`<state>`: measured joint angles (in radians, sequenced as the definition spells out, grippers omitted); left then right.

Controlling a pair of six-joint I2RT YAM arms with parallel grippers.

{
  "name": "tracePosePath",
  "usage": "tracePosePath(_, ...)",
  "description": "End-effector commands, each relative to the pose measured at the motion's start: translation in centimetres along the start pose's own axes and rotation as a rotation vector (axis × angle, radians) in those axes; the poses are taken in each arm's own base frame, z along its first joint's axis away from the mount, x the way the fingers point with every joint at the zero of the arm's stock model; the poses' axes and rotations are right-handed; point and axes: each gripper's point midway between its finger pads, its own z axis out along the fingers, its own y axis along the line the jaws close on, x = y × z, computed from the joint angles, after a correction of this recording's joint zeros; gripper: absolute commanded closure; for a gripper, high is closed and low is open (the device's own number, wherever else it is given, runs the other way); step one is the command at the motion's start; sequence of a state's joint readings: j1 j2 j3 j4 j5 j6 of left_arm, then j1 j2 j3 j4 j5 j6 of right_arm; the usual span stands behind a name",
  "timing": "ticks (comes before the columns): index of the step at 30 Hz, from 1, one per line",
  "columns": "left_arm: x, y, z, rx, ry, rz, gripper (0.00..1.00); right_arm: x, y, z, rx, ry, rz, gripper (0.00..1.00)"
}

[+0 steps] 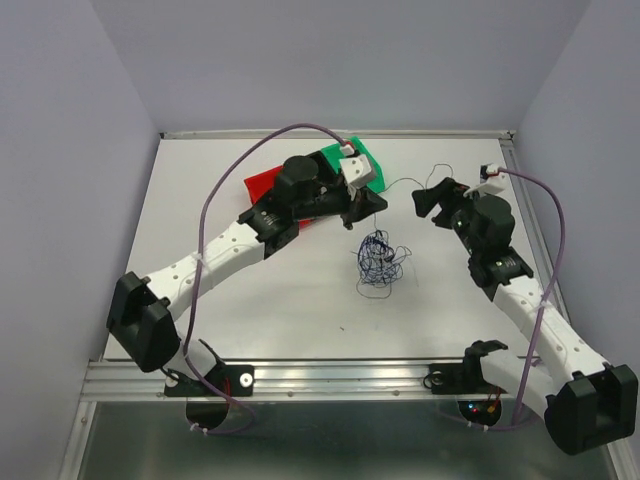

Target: Untangle the cables

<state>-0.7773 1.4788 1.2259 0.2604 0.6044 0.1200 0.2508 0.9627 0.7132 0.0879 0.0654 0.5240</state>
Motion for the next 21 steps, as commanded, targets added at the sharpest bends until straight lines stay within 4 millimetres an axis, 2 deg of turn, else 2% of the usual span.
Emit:
tracePosePath(1, -5.7, 0.4, -2.5, -0.061, -0.084, -0.011, 1.00, -1.5, 3.1, -0.6, -0.168, -0.078, -0.006, 0.15)
tracePosePath(2, -6.3, 0.4, -3.0, -0.074, -0.098, -0.009, 1.00, -1.3, 3.3, -0.7, -0.190, -0.085, -0.018, 0.24)
tracePosePath(3, -6.5, 0.6, -3.2, -0.092, -0.101, -0.015, 1.00, -1.4, 4.4, -1.0, -0.265, -0.104, -0.030, 0.30)
tracePosePath(5, -6.9, 0.4, -3.6, -0.095, -0.112, -0.014, 1.00, 0.3, 4.6, -1.2, -0.321, -0.086, -0.029, 0.36)
tracePosePath(6, -7.0, 0.3, -3.8, -0.095, -0.112, -0.017, 1.00, 0.9, 5.1, -1.4, -0.368, -0.073, -0.028, 0.36)
tracePosePath(7, -7.0, 0.4, -3.8, -0.099, -0.111, -0.019, 1.00, 0.3, 5.8, -1.6, -0.411, -0.113, -0.024, 0.36)
tracePosePath(8, -7.1, 0.5, -3.8, -0.102, -0.110, -0.022, 1.00, 1.3, 5.5, -1.8, -0.422, -0.101, -0.003, 0.36)
tracePosePath(9, -7.0, 0.5, -3.8, -0.105, -0.101, -0.029, 1.00, 0.7, 6.3, -2.4, -0.473, -0.136, -0.008, 0.36)
tracePosePath(11, -6.9, 0.7, -3.7, -0.114, -0.094, -0.034, 1.00, 0.3, 6.6, -3.1, -0.494, -0.160, -0.009, 0.33)
tracePosePath(13, -6.9, 0.9, -3.8, -0.129, -0.097, -0.031, 1.00, -0.3, 5.7, -3.3, -0.440, -0.189, 0.008, 0.26)
tracePosePath(16, -6.9, 1.5, -4.0, -0.163, -0.102, -0.030, 1.00, -1.9, 4.1, -4.1, -0.334, -0.261, 0.013, 0.26)
tracePosePath(19, -6.6, 2.0, -3.9, -0.185, -0.093, -0.030, 1.00, -4.2, 4.9, -5.2, -0.310, -0.265, -0.060, 0.30)
tracePosePath(21, -6.1, 2.5, -3.6, -0.202, -0.073, -0.038, 1.00, -5.8, 6.3, -7.3, -0.362, -0.302, -0.120, 0.30)
